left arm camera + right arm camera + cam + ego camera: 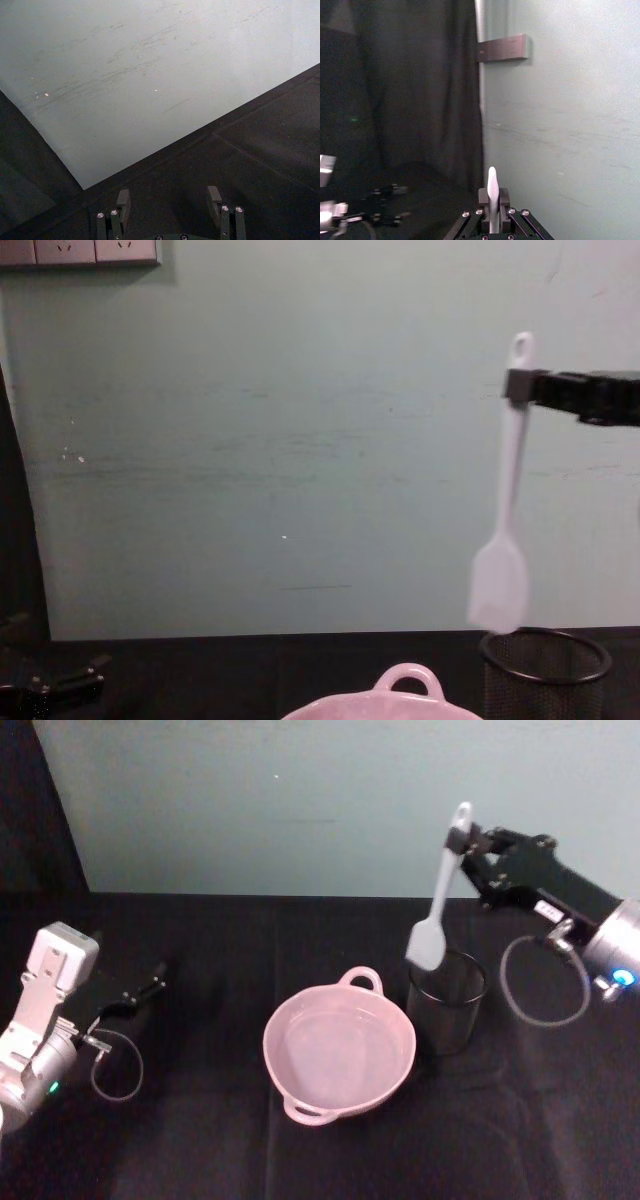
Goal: Use the one hand to pick up the spoon and stir the clear water in the bowl.
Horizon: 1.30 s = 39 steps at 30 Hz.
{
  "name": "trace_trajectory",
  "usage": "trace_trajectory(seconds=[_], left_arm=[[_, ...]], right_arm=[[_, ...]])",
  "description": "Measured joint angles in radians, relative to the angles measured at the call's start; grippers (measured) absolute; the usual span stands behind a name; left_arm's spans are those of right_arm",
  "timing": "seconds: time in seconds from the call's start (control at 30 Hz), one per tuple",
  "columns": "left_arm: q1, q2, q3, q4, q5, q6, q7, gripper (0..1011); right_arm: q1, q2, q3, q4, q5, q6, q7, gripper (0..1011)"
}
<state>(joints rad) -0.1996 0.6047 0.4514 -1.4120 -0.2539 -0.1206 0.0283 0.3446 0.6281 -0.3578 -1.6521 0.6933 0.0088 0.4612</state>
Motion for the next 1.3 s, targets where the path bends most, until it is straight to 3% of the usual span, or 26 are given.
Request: trace_trajectory(seconds=[0.23, 0.43, 0.63, 0.9, 1.3], left_arm=[[0.000, 0.000, 0.000, 0.000, 0.000, 0.000, 0.000, 1005], [0.000, 0.000, 0.000, 0.000, 0.000, 0.000, 0.000, 1005], [0.000, 0.000, 0.000, 0.000, 0.000, 0.000, 0.000, 1005], [0.000, 0.000, 0.000, 0.000, 0.000, 0.000, 0.000, 1005], [0.000, 0.000, 0.000, 0.000, 0.000, 0.000, 0.000, 1005]], right_arm=[[0.002, -0.056, -0.053, 0.012, -0.025, -0.008, 0.049, 121], [0.001, -0.107, -0.102, 0.070, -0.063, -0.065, 0.104, 121], [-0.017, -0.143, -0.123, 0.132, -0.064, -0.110, 0.155, 121], [-0.027, -0.175, -0.154, 0.174, -0.082, -0.121, 0.184, 121], [0.055, -0.248, -0.174, 0.307, -0.115, -0.113, 0.183, 121]])
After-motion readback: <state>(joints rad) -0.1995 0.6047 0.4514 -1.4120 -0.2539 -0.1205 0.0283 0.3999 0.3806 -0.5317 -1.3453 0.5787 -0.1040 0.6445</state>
